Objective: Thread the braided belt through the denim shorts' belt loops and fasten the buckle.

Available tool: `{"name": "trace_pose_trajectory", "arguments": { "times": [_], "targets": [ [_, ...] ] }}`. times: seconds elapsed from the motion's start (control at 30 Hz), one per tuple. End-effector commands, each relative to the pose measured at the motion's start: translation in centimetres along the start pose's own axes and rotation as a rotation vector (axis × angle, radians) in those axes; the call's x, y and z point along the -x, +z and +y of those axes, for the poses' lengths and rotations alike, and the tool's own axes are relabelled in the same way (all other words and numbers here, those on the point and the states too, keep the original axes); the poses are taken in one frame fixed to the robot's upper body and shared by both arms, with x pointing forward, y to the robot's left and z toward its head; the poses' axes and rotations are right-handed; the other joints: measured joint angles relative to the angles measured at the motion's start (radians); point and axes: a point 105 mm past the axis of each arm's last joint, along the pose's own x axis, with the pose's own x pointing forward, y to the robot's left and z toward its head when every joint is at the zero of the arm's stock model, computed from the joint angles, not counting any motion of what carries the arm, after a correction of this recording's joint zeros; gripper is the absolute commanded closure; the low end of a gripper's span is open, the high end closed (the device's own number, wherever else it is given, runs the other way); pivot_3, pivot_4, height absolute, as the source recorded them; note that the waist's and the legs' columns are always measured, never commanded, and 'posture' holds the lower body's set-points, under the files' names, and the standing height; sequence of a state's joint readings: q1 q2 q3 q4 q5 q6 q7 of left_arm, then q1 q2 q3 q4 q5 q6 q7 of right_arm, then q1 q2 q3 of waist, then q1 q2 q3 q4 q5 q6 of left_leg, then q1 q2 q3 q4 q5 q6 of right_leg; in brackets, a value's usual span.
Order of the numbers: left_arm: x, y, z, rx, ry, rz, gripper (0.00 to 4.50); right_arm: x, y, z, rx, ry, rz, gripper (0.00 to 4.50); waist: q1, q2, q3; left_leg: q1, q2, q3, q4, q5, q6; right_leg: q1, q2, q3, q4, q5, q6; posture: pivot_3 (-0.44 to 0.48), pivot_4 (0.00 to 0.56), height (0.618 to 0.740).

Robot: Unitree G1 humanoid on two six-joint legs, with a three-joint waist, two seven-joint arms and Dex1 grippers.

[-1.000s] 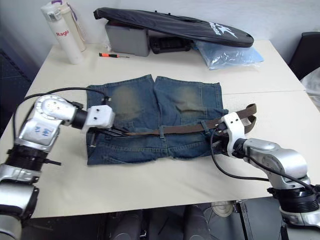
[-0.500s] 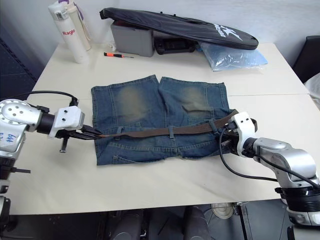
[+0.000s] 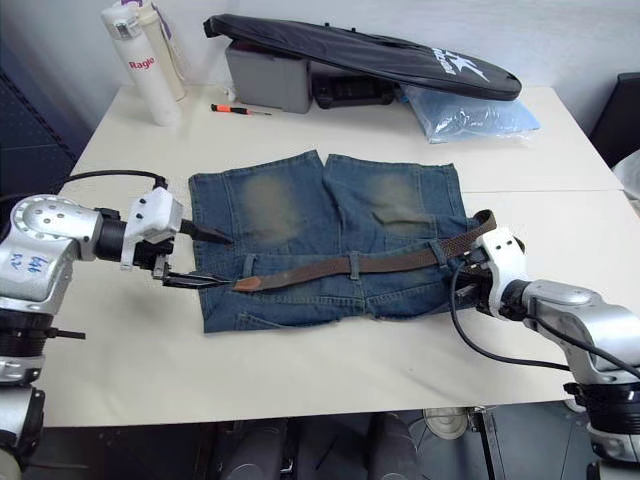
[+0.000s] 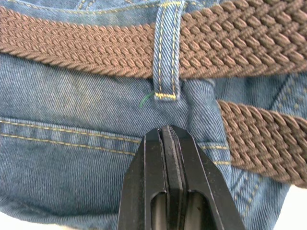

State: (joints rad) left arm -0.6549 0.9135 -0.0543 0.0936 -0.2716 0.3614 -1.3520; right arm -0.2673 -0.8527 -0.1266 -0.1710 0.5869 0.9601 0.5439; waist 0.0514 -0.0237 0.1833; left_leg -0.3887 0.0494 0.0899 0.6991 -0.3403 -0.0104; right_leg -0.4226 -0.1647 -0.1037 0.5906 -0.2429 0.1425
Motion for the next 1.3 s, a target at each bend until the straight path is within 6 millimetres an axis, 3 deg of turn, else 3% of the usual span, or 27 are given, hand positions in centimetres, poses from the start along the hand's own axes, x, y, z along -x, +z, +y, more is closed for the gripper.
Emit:
{"name": "trace_pose_trajectory", "arguments": {
  "times": [0.03,0.07,0.17,0.2,0.27,0.3,0.33,0.37,0.5,0.67,0.8,0.93,1.3],
  "targets": [
    [1.4,1.2,0.5,-0.009,0.027,-0.036,0.13,2.0,2.3,-0.4,0.047,0.000,-0.073,4.50,-0.003,0.001,0.001,0.000,0.000,0.000,0.000,0.000,0.000,0.000,0.000,0.000,0.000,0.000,0.000,0.000,0.150,0.740],
    [1.4,1.4,0.6,-0.003,0.031,-0.046,0.13,2.6,3.2,0.5,0.072,0.057,-0.099,4.50,-0.003,0.003,0.002,0.000,0.000,0.000,0.000,0.000,0.000,-0.001,0.000,0.000,0.000,0.000,0.000,0.000,0.150,0.740],
    [1.0,1.7,0.6,-0.009,0.028,-0.061,0.00,3.9,4.3,3.2,0.200,0.187,-0.104,3.47,-0.006,0.005,0.003,-0.003,0.000,0.001,-0.001,0.000,0.000,-0.004,0.000,0.000,0.001,0.000,0.000,0.000,0.150,0.740],
    [0.8,1.7,0.5,-0.014,0.014,-0.061,0.00,4.2,4.2,4.0,0.247,0.225,-0.082,3.47,-0.008,0.005,0.003,-0.003,0.000,0.001,-0.001,0.000,0.000,-0.004,0.000,0.000,0.001,0.000,0.000,0.000,0.150,0.740],
    [0.3,1.7,0.1,-0.012,-0.018,-0.065,0.00,4.5,3.8,5.1,0.324,0.273,-0.030,2.39,-0.012,0.005,0.003,-0.002,0.000,0.001,-0.002,0.000,-0.001,-0.005,0.000,0.000,0.001,0.000,0.000,0.000,0.150,0.740],
    [0.1,1.7,-0.1,-0.010,-0.030,-0.066,0.00,4.5,3.4,5.4,0.354,0.283,0.004,2.39,-0.016,0.005,0.003,-0.002,0.000,0.001,-0.002,0.000,-0.001,-0.005,0.000,0.000,0.000,0.000,0.000,0.000,0.150,0.740],
    [-0.1,1.7,-0.1,-0.008,-0.036,-0.066,0.00,4.5,3.1,5.6,0.371,0.288,0.026,1.71,-0.021,0.005,0.003,-0.002,0.000,0.001,-0.002,0.000,-0.001,-0.005,0.000,0.000,0.000,0.000,0.000,0.000,0.150,0.740],
    [-0.3,1.7,-0.3,-0.012,-0.046,-0.064,0.00,4.2,2.5,5.9,0.400,0.310,0.059,1.38,-0.024,0.005,0.003,-0.002,0.000,0.002,-0.002,0.000,0.000,-0.005,0.000,0.000,0.000,0.000,0.000,0.000,0.150,0.740],
    [-1.2,1.9,-0.6,-0.018,-0.072,-0.072,0.00,2.8,1.0,5.9,0.486,0.332,0.144,1.38,-0.028,0.005,0.003,-0.002,0.000,0.002,-0.002,0.000,0.000,-0.005,0.000,0.000,0.000,0.000,0.000,0.000,0.150,0.740],
    [-1.6,1.9,-1.4,-0.004,-0.107,-0.083,0.00,0.6,0.2,3.6,0.599,0.239,0.200,1.38,-0.031,0.005,0.003,-0.003,0.000,0.003,-0.002,0.000,0.000,-0.006,0.000,0.000,0.000,0.000,0.000,0.000,0.150,0.740],
    [-1.7,1.5,-1.7,0.007,-0.102,-0.083,0.00,-0.1,0.3,1.5,0.671,0.151,0.206,2.58,-0.031,0.005,0.003,-0.002,0.000,0.003,-0.002,0.000,0.000,-0.006,0.000,0.000,0.000,0.000,0.000,0.000,0.150,0.740],
    [-1.9,1.4,-1.9,0.014,-0.096,-0.090,0.00,0.5,0.4,-0.4,0.682,0.098,0.218,4.48,-0.026,0.005,0.003,-0.002,0.000,0.003,0.000,0.000,0.000,-0.004,0.000,0.000,0.000,0.001,0.001,0.000,0.150,0.740],
    [-2.9,0.6,-1.5,-0.001,-0.067,-0.084,0.00,4.3,1.0,-9.0,0.590,-0.205,0.268,4.48,-0.027,0.005,0.003,-0.002,0.000,0.003,-0.001,0.000,0.000,-0.004,0.000,0.000,0.000,0.001,0.001,0.000,0.150,0.740]
  ]
}}
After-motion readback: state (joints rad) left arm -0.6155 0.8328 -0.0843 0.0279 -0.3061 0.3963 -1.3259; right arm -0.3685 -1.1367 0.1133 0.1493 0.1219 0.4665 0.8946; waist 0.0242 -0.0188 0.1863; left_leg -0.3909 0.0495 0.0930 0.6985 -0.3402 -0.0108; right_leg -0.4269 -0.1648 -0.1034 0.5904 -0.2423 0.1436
